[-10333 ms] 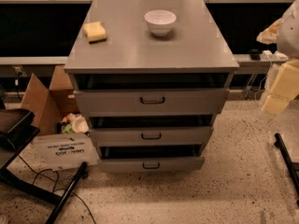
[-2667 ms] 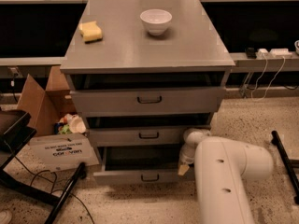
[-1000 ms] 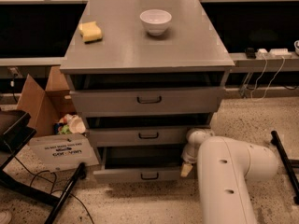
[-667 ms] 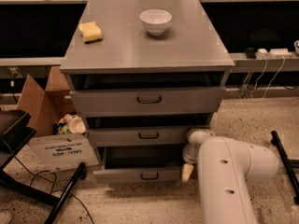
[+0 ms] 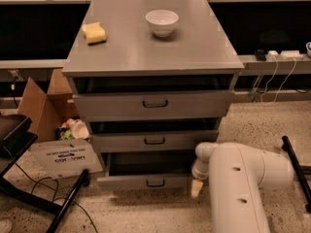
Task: Open bottom drawer
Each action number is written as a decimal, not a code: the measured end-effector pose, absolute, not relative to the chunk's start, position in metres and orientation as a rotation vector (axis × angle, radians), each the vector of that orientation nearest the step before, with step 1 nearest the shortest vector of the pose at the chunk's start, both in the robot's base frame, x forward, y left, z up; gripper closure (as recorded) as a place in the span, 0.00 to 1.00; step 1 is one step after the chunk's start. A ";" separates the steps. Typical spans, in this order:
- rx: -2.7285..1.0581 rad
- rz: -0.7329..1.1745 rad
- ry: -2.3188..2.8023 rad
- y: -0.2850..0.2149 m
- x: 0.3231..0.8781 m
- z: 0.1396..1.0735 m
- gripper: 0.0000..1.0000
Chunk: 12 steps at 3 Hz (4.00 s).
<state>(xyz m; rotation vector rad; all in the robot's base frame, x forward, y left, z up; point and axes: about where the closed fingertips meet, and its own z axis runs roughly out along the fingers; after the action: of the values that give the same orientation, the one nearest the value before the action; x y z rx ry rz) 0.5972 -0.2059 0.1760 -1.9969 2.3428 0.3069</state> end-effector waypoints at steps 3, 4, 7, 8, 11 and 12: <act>-2.053 0.179 2.407 -0.224 0.548 0.183 0.83; -2.016 0.101 2.445 -0.257 0.545 0.197 1.00; -1.986 0.062 2.526 -0.281 0.513 0.206 1.00; -1.957 0.071 2.640 -0.303 0.465 0.206 1.00; -2.056 0.030 2.305 -0.226 0.461 0.254 0.27; -2.119 0.017 2.046 -0.176 0.489 0.258 0.04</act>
Offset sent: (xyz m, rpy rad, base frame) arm -0.2780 -0.0436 0.0673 -0.3545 0.1831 -0.0064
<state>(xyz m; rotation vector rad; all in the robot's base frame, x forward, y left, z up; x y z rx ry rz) 0.4893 -0.1762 0.2578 -2.1194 2.0457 0.0165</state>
